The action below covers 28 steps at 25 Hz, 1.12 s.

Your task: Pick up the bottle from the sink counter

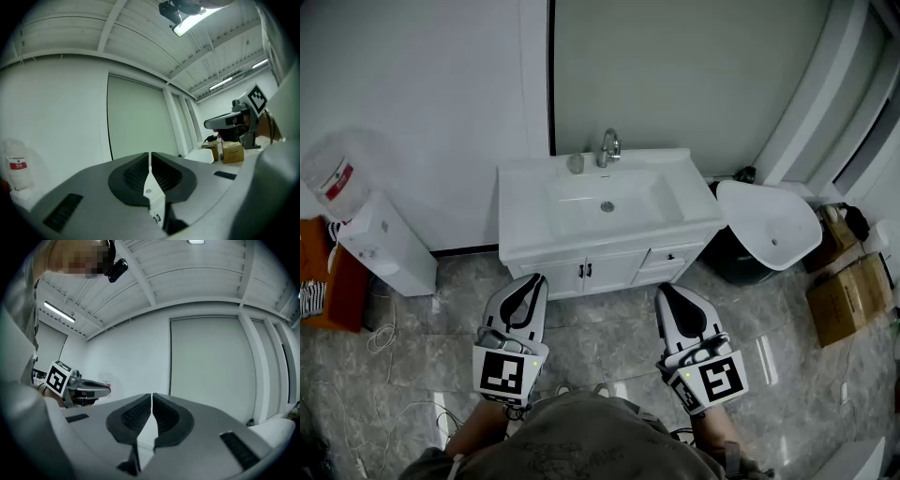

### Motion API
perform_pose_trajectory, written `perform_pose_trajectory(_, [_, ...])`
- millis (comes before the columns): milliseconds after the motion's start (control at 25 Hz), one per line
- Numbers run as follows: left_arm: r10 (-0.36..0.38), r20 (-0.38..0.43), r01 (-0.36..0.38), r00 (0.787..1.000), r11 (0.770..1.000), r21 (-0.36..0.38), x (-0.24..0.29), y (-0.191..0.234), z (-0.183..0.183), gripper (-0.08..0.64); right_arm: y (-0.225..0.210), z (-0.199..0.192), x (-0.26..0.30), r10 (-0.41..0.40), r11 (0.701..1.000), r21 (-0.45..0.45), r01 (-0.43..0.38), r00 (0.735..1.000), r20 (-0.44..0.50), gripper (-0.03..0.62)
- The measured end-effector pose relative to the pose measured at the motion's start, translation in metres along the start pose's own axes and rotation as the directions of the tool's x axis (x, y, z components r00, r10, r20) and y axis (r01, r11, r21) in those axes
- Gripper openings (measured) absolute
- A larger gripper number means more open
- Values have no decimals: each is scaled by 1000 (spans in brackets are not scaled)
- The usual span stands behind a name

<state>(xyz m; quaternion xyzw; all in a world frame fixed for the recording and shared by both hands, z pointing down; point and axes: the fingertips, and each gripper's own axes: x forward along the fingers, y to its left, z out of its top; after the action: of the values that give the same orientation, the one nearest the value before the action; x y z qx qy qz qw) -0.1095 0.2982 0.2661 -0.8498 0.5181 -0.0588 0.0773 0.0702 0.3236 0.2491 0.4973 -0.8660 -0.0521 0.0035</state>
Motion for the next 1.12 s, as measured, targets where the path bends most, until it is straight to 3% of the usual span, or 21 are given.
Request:
perform_pose_trajectory(360, [-20,-9,20,1000,1000,2,7,-13,-4,29,-9,-5,-5,-9,999,47,8,1000,9,32])
perform_pose_trajectory(1120, [-11,-17,11,1000,1000,13,40,-49,-4,29,-39,-19,-10,12,999,40,-12,1000,-5,32])
